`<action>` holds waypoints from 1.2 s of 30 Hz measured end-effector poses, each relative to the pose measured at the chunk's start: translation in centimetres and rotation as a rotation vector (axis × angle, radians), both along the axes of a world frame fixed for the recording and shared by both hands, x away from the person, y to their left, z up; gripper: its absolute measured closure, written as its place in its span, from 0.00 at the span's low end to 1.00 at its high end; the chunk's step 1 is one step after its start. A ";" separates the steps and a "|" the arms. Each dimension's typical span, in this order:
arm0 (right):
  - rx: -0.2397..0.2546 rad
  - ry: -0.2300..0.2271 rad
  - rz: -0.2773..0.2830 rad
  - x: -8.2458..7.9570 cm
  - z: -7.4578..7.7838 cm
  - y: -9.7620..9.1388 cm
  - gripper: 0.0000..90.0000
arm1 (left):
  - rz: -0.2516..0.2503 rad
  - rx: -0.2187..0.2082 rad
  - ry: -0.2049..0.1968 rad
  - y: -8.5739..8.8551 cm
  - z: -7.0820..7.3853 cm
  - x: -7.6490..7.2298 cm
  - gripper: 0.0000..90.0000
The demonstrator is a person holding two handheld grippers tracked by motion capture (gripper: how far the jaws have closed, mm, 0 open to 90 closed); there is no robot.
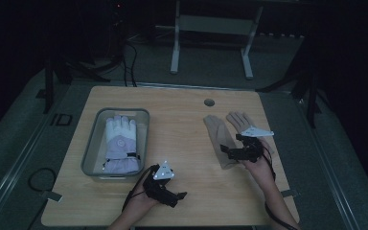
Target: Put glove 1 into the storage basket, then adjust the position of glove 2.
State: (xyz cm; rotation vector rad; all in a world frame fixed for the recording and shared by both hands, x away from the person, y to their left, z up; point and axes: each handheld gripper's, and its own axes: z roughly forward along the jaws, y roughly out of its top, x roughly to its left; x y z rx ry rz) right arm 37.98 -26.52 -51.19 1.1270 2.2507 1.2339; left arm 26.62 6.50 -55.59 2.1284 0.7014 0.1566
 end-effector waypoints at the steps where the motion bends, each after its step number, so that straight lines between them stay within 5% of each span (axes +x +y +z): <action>1: -0.002 0.010 0.003 0.0 0.0 0.0 0.12 | 0.000 -0.005 -0.002 0.0 0.0 0.0 0.02; 5: -0.022 0.009 0.001 0.1 -0.2 -0.1 0.12 | 0.004 -0.010 -0.007 -0.1 0.0 -0.1 0.02; 11: -0.039 0.020 -0.024 0.8 -0.1 -0.7 0.29 | 0.004 -0.012 -0.015 0.0 0.1 0.0 0.02; 24: -0.125 0.038 -0.046 5.3 0.3 -0.6 0.39 | 0.002 -0.005 -0.001 0.1 0.1 0.0 0.02; 29: -0.127 0.073 -0.007 6.5 -0.4 0.3 0.39 | -0.005 0.005 -0.011 0.0 0.1 -0.1 0.02; 36: -0.240 0.083 -0.001 7.6 -2.9 1.4 0.46 | -0.006 0.001 -0.005 0.1 0.0 -0.1 0.02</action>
